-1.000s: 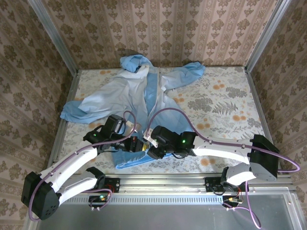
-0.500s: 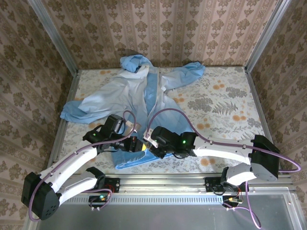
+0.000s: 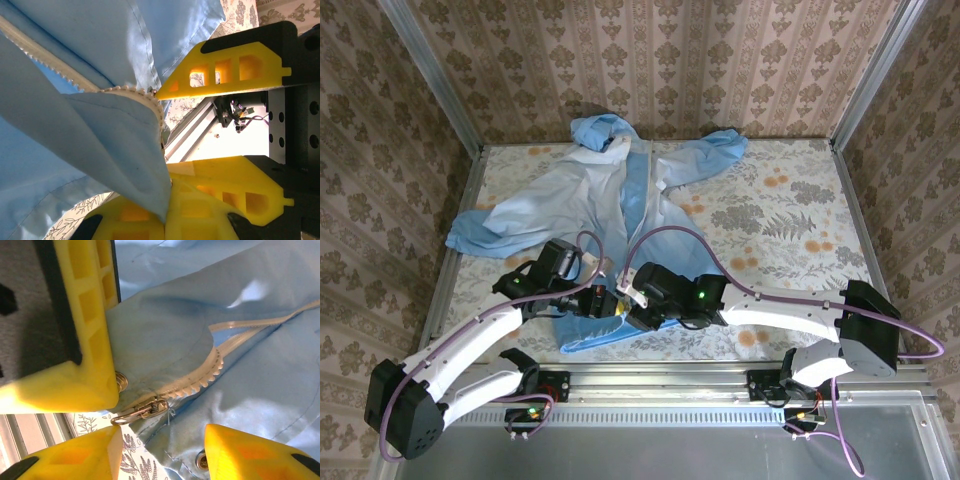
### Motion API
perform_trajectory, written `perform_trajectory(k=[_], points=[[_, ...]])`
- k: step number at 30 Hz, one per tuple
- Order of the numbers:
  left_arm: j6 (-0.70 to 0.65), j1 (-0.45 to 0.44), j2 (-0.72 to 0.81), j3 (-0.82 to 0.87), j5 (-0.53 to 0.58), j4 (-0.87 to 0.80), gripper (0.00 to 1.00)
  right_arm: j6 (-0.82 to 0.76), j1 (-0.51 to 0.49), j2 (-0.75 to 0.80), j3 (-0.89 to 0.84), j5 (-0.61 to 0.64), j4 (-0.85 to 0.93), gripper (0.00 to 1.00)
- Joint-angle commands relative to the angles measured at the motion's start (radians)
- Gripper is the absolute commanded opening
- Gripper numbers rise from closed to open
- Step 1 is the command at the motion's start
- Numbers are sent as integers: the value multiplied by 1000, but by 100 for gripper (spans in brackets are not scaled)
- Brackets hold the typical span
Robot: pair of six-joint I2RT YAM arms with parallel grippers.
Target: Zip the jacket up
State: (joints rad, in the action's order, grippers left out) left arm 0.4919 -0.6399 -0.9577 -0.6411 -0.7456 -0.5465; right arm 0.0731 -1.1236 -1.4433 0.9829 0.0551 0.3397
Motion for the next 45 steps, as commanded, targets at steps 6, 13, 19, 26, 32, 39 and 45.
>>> perform_trajectory(k=[6, 13, 19, 26, 32, 39, 45], points=[[-38, 3, 8, -31, -36, -17, 0, -34, -5, -39, 39, -70, -32, 53], [-44, 6, 5, -32, -42, -26, 0, -24, -4, -27, 34, -28, -8, 37], [-55, 9, 0, -38, -46, -45, 0, -24, -4, -1, 13, -26, -7, 19], [-61, 11, 2, -37, -48, -52, 0, -37, -4, -20, 29, -35, 12, 17], [-69, 11, 6, -35, -52, -59, 0, -44, 8, -13, 24, -79, 21, 23], [-75, 11, 4, -38, -57, -64, 0, -50, 27, -13, 25, -137, 26, 29], [-80, 11, 5, -34, -54, -67, 0, -48, 36, -19, 39, -170, 48, 31]])
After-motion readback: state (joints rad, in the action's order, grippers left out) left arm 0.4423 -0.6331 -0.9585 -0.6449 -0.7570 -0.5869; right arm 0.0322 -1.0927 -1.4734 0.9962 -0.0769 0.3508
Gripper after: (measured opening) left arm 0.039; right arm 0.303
